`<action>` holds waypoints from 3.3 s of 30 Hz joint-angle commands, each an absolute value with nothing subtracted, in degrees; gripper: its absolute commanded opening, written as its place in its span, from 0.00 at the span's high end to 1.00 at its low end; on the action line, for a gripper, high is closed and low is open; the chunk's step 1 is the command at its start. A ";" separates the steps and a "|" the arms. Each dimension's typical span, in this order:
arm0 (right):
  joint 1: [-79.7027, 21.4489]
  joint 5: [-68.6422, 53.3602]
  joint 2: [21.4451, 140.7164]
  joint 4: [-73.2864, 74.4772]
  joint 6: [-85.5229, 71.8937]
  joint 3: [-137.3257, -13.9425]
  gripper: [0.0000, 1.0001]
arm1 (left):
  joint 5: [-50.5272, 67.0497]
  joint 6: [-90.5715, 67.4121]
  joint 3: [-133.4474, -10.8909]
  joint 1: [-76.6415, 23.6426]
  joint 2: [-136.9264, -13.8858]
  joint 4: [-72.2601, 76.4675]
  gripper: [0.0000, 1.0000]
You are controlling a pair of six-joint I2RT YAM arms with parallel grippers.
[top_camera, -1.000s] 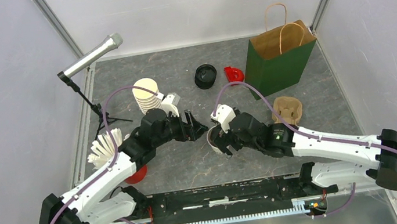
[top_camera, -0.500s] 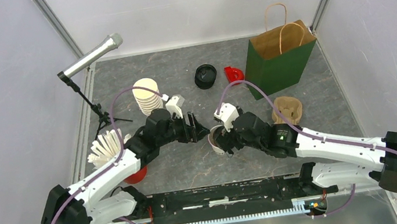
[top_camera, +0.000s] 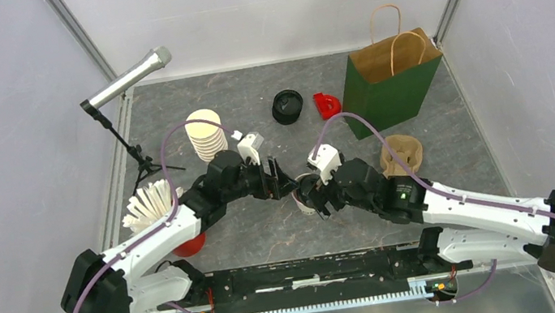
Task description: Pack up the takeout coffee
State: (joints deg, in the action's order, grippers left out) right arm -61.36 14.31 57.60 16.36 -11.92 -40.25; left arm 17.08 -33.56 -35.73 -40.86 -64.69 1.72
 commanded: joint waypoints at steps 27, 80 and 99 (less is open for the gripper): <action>-52.95 13.21 44.94 4.38 -27.31 -27.11 0.50 | 19.83 -23.06 -40.81 -42.87 -71.22 3.96 0.11; -52.74 13.35 54.51 -9.60 -27.48 -28.67 0.72 | 16.96 -21.28 -42.28 -43.77 -72.99 2.34 0.47; -52.57 16.08 57.56 -7.77 -22.00 -31.29 0.73 | 13.44 -23.14 -44.12 -43.77 -74.04 0.35 0.48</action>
State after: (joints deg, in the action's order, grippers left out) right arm -52.75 14.35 57.41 -6.81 -24.03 -28.93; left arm 15.42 -22.92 -41.95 -43.53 -74.39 1.19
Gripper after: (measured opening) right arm 0.283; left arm 0.482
